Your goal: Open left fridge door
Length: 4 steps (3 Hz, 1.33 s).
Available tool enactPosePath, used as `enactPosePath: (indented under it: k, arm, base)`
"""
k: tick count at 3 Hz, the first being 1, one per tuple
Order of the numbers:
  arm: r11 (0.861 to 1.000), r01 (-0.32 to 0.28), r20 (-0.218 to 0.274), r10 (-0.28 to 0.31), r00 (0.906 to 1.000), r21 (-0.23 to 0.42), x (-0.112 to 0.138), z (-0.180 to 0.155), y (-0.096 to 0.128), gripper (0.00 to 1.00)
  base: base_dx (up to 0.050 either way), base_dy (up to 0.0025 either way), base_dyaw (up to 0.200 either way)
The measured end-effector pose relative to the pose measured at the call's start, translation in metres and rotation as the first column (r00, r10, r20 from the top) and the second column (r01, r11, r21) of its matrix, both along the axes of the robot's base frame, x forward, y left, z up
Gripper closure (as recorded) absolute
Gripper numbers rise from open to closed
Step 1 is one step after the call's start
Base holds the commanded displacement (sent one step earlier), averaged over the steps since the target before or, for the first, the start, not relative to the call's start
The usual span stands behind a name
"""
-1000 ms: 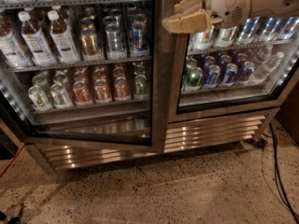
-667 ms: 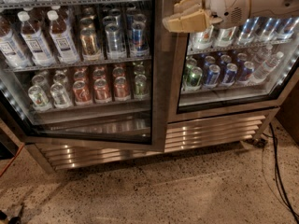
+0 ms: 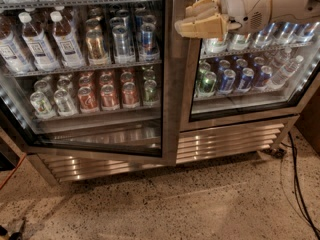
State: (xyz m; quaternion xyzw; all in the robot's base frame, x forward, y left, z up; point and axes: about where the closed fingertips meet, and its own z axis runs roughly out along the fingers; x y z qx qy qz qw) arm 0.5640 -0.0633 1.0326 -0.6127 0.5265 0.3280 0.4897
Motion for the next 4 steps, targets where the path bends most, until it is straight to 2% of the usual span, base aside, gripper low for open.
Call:
enactPosePath:
  k: [1, 3, 4]
  arm:
    - [1.0, 0.027, 0.005, -0.028, 0.9996, 0.013, -0.006, 0.003, -0.01, 0.81]
    - [1.0, 0.027, 0.005, -0.027, 0.9996, 0.013, -0.006, 0.002, -0.009, 0.54]
    - [1.0, -0.018, -0.012, 0.019, 0.9998, 0.019, -0.003, -0.002, 0.001, 0.34]
  base:
    - [0.0, 0.0, 0.0]
    - [0.0, 0.0, 0.0]
    - [0.0, 0.0, 0.0]
